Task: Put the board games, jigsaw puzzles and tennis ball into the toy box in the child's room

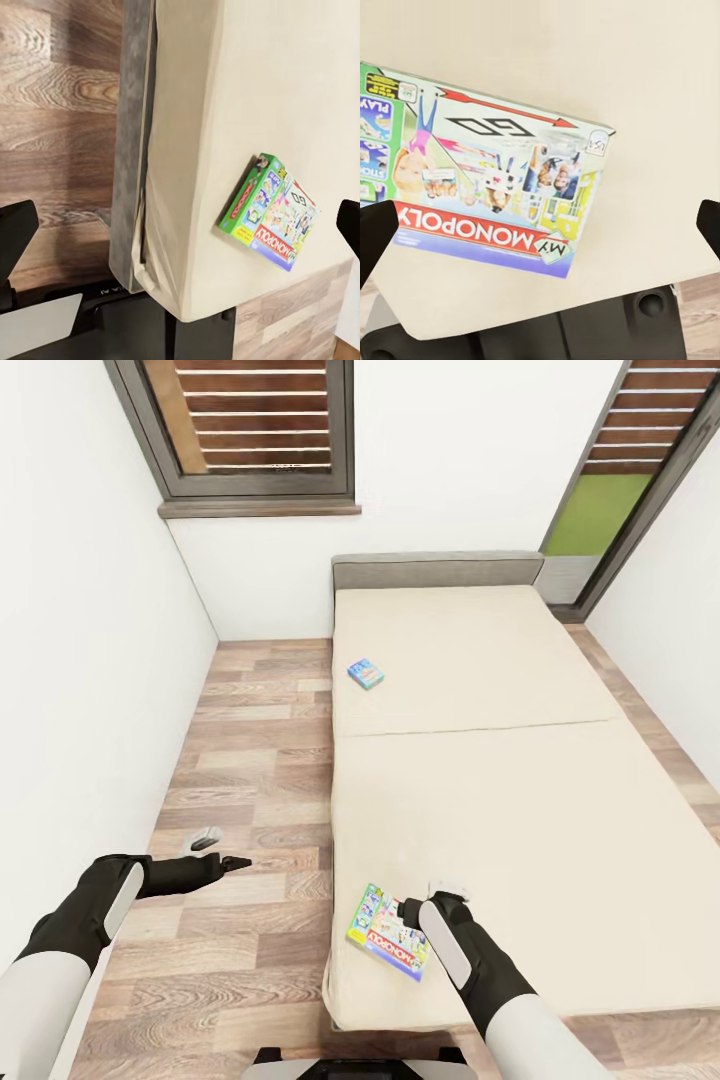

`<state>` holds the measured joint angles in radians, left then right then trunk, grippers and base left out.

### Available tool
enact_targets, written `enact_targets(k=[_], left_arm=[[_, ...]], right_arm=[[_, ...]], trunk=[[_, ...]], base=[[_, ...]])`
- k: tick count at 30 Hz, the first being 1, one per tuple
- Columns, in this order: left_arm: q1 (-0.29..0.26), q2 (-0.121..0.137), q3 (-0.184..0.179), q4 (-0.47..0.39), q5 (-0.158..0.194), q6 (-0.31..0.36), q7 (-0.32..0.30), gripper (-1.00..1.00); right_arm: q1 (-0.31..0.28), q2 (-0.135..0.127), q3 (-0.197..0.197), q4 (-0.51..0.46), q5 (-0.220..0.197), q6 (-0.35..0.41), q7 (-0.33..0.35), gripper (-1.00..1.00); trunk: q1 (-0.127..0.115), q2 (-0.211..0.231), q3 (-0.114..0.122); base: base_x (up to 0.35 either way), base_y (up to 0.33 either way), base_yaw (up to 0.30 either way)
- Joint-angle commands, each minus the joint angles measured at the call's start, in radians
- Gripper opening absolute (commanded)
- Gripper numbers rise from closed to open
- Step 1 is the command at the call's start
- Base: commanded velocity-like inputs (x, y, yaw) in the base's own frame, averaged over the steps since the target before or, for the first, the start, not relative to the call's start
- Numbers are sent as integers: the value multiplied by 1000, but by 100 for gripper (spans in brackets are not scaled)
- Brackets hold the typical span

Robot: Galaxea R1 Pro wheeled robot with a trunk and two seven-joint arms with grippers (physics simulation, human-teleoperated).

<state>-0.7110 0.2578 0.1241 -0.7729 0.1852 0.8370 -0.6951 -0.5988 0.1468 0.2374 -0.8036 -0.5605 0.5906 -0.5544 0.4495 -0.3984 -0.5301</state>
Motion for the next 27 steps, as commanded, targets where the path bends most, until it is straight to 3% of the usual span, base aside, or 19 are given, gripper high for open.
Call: enact_targets(k=[1,27], left_arm=[[-1,0,2,0,0,5,-3,100],[-1,0,2,0,0,5,-3,100]], right_arm=[[-1,0,3,-1,-10,1,-10,100],[-1,2,1,-2,-10,2,-10,100]], trunk=[[1,-2,-1],[1,-2,-1]], base=[[0,0,0],[0,0,0]])
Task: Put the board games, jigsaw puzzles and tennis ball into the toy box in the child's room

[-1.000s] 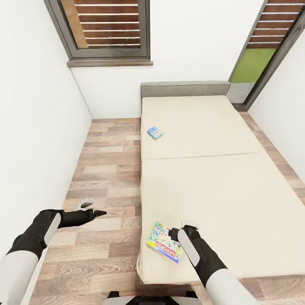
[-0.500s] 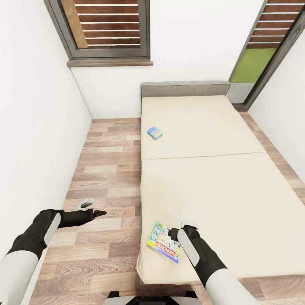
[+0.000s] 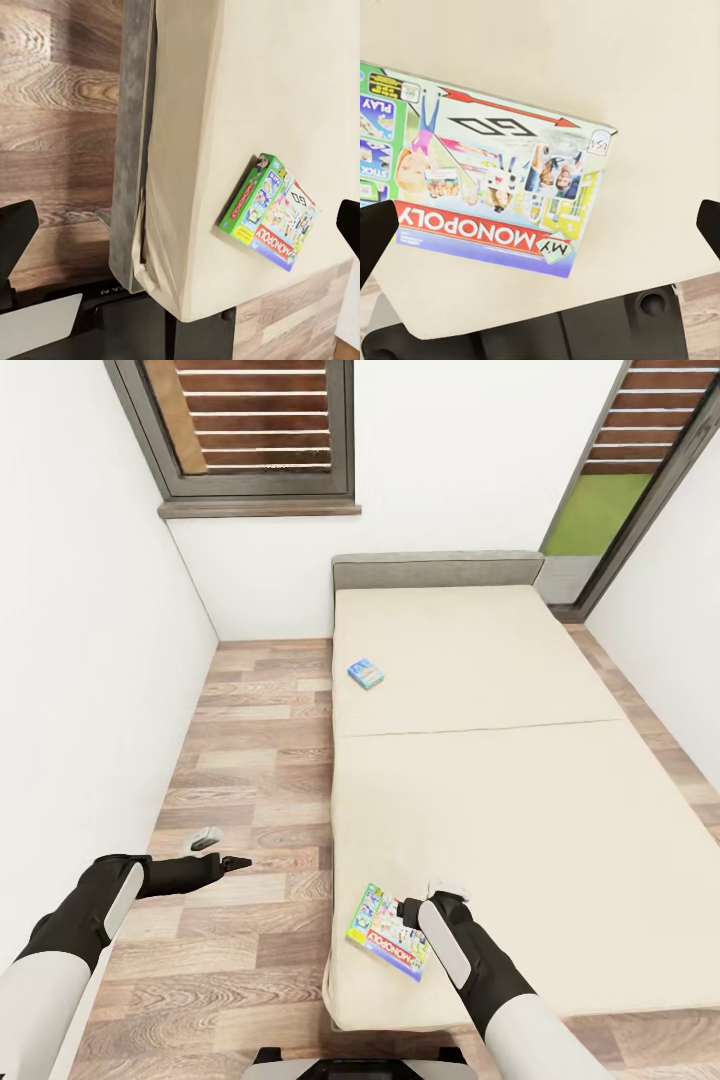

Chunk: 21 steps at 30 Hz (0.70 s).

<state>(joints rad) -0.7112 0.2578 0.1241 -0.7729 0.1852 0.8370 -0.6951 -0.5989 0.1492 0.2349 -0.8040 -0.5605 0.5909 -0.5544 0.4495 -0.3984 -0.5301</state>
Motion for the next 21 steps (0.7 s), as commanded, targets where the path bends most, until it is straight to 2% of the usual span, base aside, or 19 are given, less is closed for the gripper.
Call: enact_targets(k=[1,21], left_arm=[[-1,0,2,0,0,5,-3,100],[0,1,2,0,0,5,-3,100]], right_arm=[[0,0,3,-1,-10,1,-10,100],[-1,0,4,-1,-10,0,-10,100]], trunk=[[1,-2,-1],[1,-2,-1]], base=[[0,0,0],[0,0,0]])
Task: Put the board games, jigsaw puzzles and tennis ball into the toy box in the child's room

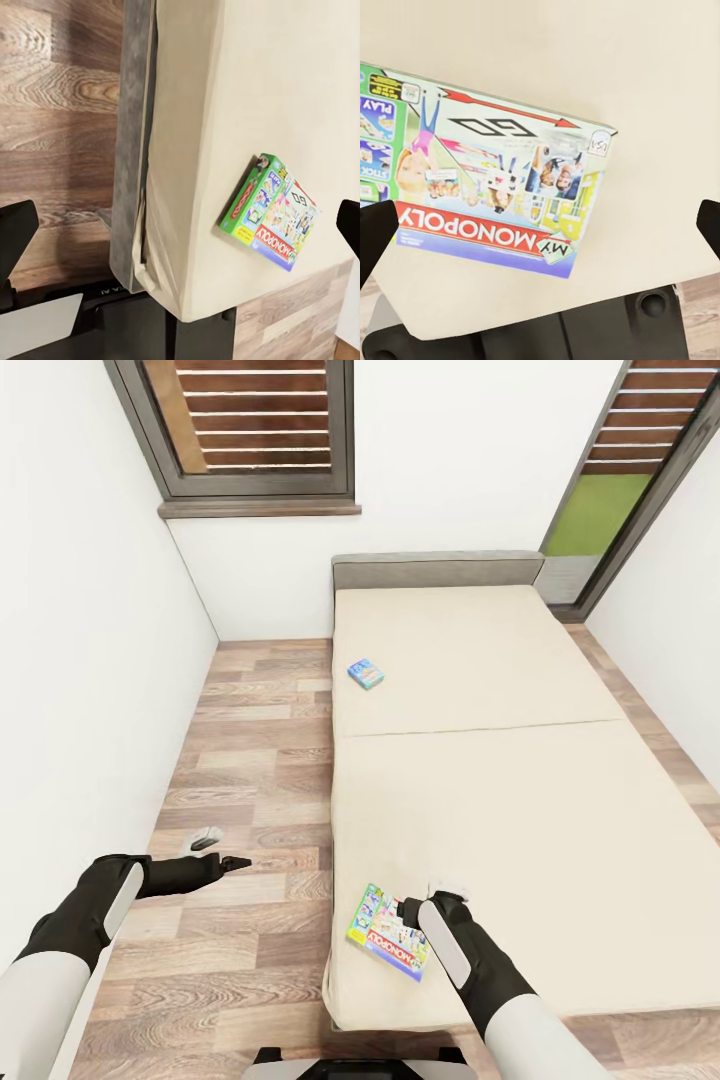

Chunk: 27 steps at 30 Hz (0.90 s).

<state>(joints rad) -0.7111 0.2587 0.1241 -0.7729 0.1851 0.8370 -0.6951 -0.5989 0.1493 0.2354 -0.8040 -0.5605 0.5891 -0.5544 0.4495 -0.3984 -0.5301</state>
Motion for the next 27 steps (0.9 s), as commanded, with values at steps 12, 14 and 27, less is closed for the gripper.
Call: enact_targets(k=[12,14,27], left_arm=[[-1,1,2,0,0,5,-3,100],[-1,1,2,0,0,5,-4,100],[-1,1,2,0,0,5,-4,100]], right_arm=[[2,9,5,-3,-9,-40,-11,100],[1,12,11,-3,-9,-39,-12,100],[-137,10,21,29,-25,-29,-13,100]], trunk=[[1,-2,-1],[1,-2,-1],[1,-2,-1]], base=[[0,0,0],[0,0,0],[0,0,0]])
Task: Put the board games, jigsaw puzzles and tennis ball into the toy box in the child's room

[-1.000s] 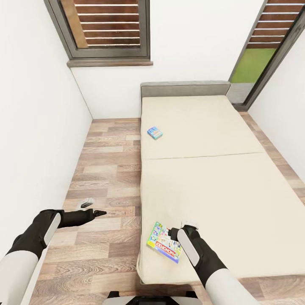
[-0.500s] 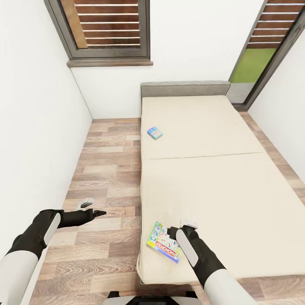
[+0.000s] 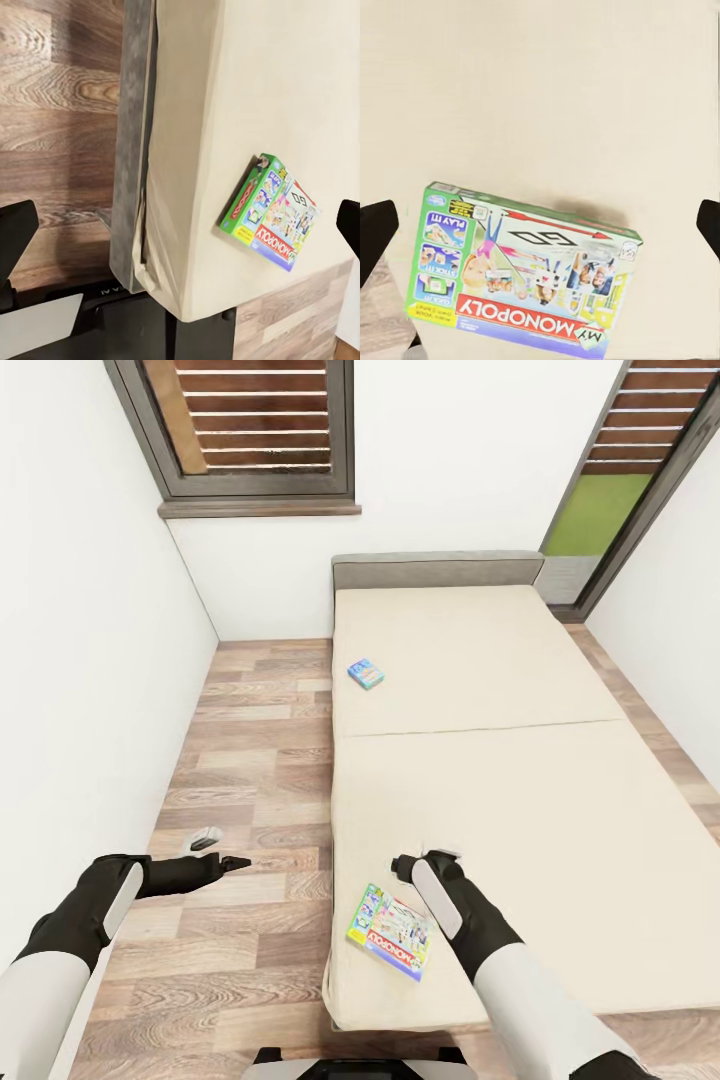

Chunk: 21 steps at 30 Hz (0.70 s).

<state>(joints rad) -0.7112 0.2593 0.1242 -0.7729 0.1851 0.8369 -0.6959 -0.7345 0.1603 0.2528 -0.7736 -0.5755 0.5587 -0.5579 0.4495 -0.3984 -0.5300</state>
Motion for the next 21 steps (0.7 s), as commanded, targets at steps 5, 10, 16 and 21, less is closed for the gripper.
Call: enact_targets(k=[5,10,16,21], left_arm=[[-1,0,2,0,1,5,-3,100],[-1,0,2,0,1,5,-4,100],[-1,1,2,0,1,5,-3,100],[-1,1,2,0,1,5,-4,100]], right_arm=[[-55,1,2,15,-11,2,-9,100],[-62,-1,4,17,-9,-3,-8,100],[-63,1,6,16,-9,-7,-9,100],[-62,1,9,14,1,-9,-9,100]], trunk=[[1,-2,-1],[1,-2,-1],[1,-2,-1],[1,-2,-1]], base=[[0,0,0],[0,0,0],[0,0,0],[0,0,0]])
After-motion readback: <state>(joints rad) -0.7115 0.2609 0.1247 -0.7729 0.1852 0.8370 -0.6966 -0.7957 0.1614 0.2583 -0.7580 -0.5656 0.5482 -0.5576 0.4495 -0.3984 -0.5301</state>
